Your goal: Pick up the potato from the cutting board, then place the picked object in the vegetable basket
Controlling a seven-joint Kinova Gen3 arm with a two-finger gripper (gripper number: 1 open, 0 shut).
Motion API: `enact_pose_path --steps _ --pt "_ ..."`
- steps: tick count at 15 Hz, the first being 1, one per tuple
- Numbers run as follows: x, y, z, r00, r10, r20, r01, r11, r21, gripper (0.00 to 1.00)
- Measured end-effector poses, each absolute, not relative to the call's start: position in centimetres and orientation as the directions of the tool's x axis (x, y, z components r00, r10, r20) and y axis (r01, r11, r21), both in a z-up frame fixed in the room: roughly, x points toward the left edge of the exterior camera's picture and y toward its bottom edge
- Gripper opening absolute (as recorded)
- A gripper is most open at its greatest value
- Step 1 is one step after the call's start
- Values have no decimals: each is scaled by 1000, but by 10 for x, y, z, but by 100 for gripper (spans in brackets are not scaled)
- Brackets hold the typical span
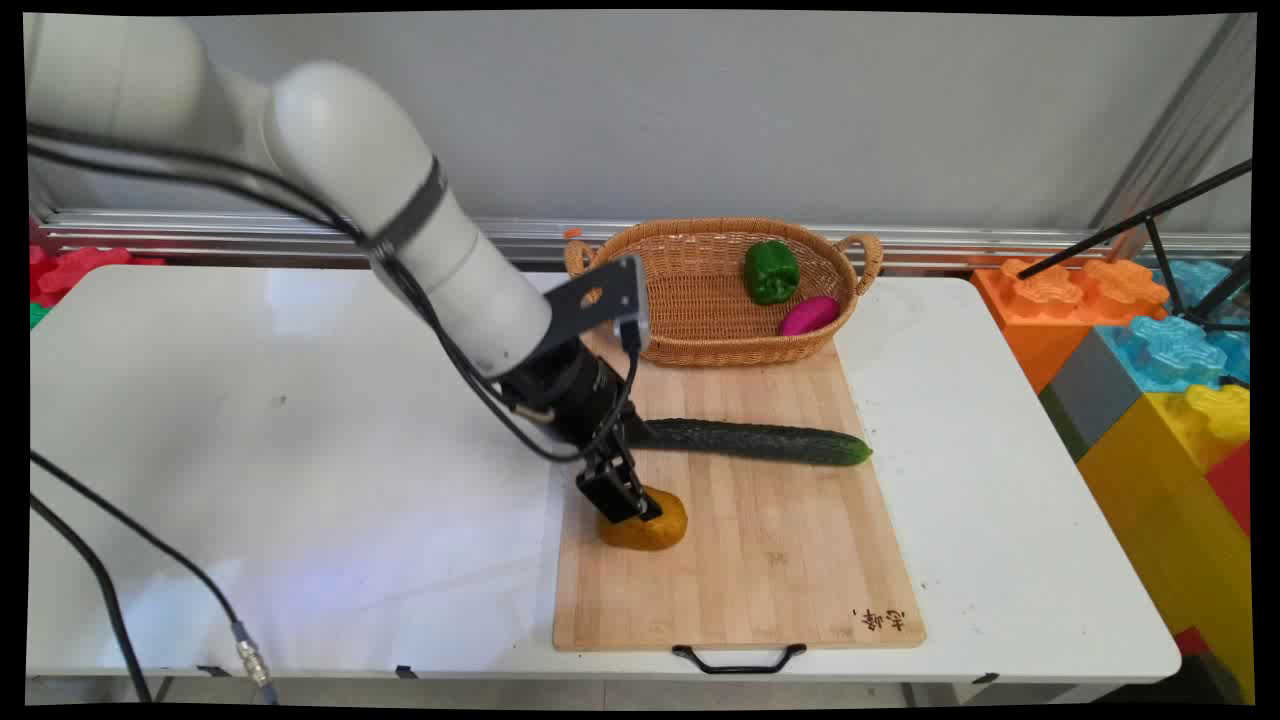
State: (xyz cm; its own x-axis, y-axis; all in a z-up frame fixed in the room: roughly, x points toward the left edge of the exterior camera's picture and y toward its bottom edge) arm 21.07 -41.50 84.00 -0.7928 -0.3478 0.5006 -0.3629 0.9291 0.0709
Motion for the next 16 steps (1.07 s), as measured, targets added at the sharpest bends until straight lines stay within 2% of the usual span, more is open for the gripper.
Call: enact_pose_path --steps 5,12,13,16 --pt "206 -417 799 -813 -338 474 -359 932 50 100" --pt "200 -421 770 -823 -321 468 -338 940 51 100" --pt "199 -422 768 -824 -319 468 -336 941 49 0" --pt "197 -423 768 -821 -323 471 -338 939 56 0"
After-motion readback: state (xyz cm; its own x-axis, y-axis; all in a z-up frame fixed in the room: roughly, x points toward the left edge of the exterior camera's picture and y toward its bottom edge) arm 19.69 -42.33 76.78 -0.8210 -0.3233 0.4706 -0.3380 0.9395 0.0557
